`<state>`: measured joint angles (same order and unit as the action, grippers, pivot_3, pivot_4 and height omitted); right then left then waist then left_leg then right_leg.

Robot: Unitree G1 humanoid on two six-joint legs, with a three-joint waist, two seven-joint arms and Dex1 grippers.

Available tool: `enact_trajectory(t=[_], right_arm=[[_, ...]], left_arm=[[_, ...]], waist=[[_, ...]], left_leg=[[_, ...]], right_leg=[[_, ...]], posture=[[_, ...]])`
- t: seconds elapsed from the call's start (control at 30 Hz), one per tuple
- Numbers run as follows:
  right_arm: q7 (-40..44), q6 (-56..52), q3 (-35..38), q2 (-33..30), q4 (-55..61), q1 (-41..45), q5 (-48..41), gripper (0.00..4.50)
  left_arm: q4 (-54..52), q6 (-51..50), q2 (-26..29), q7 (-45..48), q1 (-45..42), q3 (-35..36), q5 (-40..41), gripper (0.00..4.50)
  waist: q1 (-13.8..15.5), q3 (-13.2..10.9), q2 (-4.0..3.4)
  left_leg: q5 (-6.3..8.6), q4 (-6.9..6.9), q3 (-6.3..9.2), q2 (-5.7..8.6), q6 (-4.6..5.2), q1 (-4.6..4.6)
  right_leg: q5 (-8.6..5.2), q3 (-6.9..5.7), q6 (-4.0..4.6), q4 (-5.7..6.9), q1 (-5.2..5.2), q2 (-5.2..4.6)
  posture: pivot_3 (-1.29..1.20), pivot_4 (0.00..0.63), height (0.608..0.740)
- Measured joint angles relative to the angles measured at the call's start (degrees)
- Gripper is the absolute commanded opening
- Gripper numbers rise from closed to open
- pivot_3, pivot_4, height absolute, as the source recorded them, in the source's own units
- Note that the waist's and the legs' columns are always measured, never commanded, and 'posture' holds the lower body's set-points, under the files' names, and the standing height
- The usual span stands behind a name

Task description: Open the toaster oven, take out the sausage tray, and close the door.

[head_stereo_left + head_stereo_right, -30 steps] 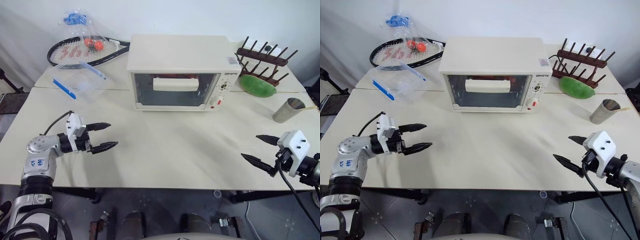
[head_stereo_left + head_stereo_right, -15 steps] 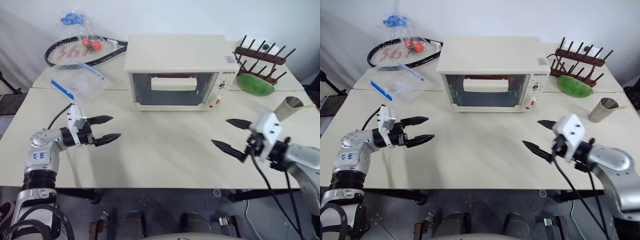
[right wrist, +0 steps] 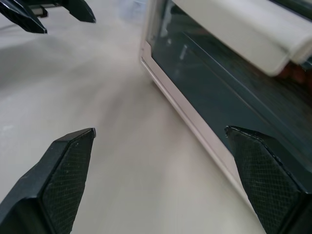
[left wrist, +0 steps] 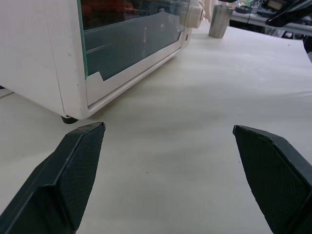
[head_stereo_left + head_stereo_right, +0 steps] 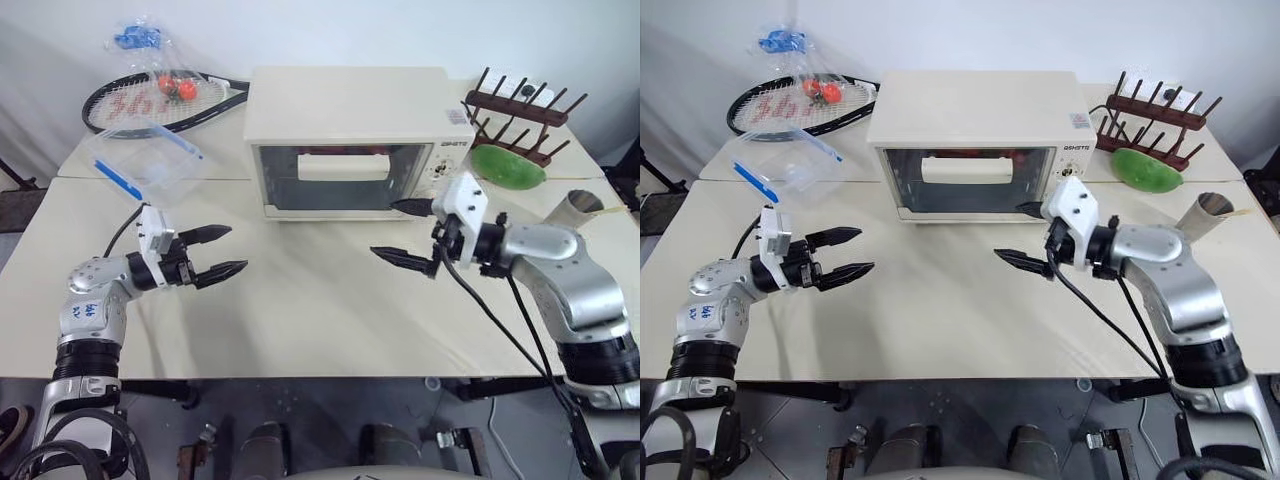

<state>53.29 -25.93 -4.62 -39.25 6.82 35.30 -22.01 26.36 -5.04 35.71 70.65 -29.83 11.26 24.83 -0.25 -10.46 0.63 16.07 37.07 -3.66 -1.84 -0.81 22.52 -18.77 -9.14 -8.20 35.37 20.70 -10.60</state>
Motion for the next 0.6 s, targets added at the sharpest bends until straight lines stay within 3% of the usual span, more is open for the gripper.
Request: enact_trajectory(t=[0.33,0.6], right_arm=[[5.4,12.0,-3.3,6.0,-21.9,13.4,6.8,4.47],[9.5,13.4,-3.0,6.9,-22.0,15.6,6.5,4.47]], left_arm=[[-2.8,-1.2,-0.4,-1.1,1.3,1.4,2.0,4.5],[-3.9,-2.7,-0.4,-2.3,1.8,2.3,3.1,4.5]], waist=[[-0.1,0.0,0.0],[-0.8,0.0,0.0]], left_leg=[[0.0,0.03,-0.04,-0.01,0.0,0.01],[0.0,-0.01,-0.06,-0.03,-0.01,0.03]], right_leg=[[0.0,0.03,0.0,0.06,0.04,0.0],[0.0,0.03,0.0,0.12,0.13,0.0]], posture=[[0.0,0.15,0.74],[0.0,0.15,0.74]])
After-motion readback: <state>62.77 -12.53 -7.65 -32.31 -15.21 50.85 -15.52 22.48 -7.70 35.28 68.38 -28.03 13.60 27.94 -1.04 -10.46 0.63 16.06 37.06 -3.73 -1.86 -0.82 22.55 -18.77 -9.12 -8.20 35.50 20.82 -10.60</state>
